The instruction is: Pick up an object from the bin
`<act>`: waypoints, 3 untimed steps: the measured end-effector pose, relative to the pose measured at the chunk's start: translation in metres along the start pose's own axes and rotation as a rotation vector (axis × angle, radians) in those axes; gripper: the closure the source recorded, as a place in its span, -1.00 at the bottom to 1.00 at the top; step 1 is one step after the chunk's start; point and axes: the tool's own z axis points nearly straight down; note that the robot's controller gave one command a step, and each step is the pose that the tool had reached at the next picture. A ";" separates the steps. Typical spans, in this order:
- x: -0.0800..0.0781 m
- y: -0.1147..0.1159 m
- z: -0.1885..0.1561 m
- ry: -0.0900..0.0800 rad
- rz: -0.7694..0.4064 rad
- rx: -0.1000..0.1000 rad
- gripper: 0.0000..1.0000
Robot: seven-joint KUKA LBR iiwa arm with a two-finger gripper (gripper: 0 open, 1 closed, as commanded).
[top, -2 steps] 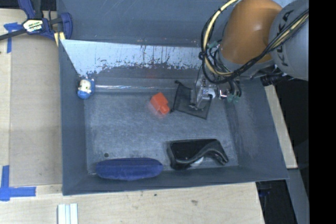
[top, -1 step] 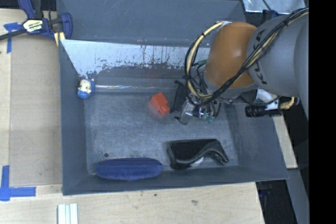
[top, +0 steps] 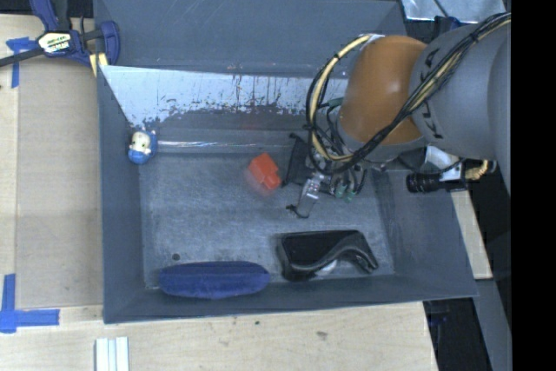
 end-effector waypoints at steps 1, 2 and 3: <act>-0.059 0.006 0.054 0.001 0.029 0.001 -1.00; -0.059 0.006 0.050 -0.003 0.028 0.000 1.00; -0.031 -0.020 -0.084 -0.009 0.010 -0.003 1.00</act>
Offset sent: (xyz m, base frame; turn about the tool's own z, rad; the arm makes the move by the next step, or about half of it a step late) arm 0.0553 -0.0180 -0.0509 0.0309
